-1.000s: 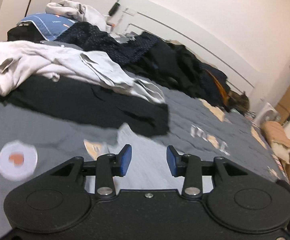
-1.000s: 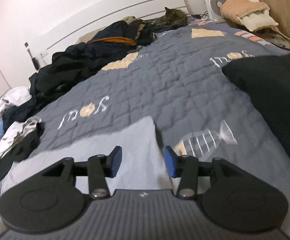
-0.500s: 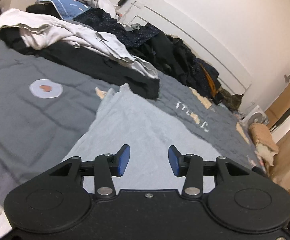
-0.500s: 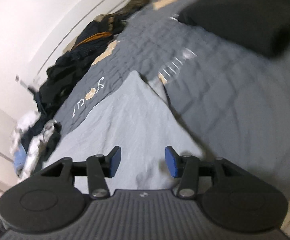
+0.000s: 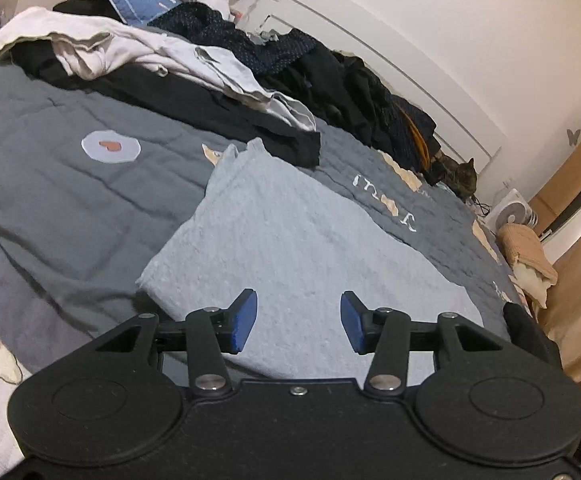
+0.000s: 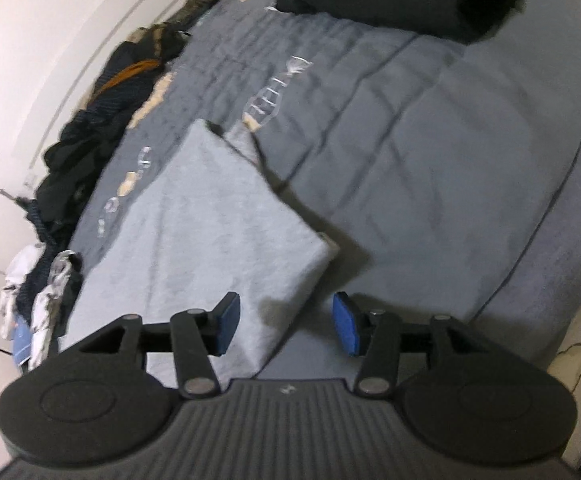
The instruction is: Fold clothes
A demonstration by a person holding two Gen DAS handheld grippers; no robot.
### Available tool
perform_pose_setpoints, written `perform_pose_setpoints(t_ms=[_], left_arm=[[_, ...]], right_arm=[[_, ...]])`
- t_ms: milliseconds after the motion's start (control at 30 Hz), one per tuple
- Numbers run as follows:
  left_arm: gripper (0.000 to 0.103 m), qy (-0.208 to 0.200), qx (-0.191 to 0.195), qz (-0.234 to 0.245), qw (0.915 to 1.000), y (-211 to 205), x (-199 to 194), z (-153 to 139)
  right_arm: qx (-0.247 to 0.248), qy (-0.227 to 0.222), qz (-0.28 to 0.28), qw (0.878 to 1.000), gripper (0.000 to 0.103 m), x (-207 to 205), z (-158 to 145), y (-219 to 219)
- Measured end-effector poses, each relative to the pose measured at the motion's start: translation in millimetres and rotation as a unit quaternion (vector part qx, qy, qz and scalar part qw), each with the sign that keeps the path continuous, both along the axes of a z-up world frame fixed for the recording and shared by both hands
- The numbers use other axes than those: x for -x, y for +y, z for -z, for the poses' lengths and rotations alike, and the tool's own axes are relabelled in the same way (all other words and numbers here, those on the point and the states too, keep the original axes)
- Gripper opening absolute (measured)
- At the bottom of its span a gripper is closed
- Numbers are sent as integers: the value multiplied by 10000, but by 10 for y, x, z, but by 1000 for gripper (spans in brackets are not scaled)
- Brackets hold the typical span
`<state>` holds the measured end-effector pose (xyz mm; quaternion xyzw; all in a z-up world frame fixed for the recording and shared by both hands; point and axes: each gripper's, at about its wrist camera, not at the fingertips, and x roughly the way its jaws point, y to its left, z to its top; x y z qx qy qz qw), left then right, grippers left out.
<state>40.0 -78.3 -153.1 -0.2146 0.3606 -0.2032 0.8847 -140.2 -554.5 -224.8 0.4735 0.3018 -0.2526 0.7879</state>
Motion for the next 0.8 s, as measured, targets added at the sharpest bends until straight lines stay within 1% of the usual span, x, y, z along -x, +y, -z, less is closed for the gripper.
perform_pose_setpoints(t_ms=[67, 133, 167, 200, 267, 333, 433, 500, 533, 600, 633, 733, 800], left_arm=[[46, -14, -39, 22, 10000, -14, -2, 7], [47, 3, -80, 20, 10000, -20, -9, 26], [47, 16, -101, 15, 9999, -22, -12, 37], [47, 29, -121, 10, 9999, -24, -16, 49], [47, 58, -149, -11, 9999, -22, -24, 69], [47, 79, -147, -56, 9998, 1, -34, 75], [47, 118, -120, -102, 9998, 31, -40, 78], [47, 126, -137, -137, 9997, 44, -38, 78], [47, 140, -157, -159, 9997, 50, -39, 83], [47, 213, -204, -229, 9993, 75, -55, 109], [47, 274, -233, -284, 9989, 95, -66, 128], [47, 452, -167, -462, 9978, 171, -95, 179], [47, 547, -46, -564, 9969, 222, -109, 212]], right_arm=[[-20, -86, 86, 9999, 50, -14, 36, -19], [7, -323, 223, 9992, 49, 13, 49, -26], [-30, -327, 329, 9989, 44, 37, 59, -46], [-68, -331, 434, 9985, 27, 61, 69, -66], [-148, -348, 643, 9972, 2, 109, 88, -107], [-312, -499, 831, 9948, 1, 176, 92, -149], [-186, -435, 747, 9961, 1, 156, 47, -127], [-172, -465, 789, 9956, 2, 176, 19, -108], [-145, -402, 808, 9958, 2, 175, 9, -111], [-62, -92, 892, 9959, 6, 174, 24, -135], [-19, 61, 944, 9955, 6, 176, 32, -147], [63, 94, 1069, 9942, 9, 219, -21, -156], [339, 32, 1036, 9940, 11, 219, -113, -123]])
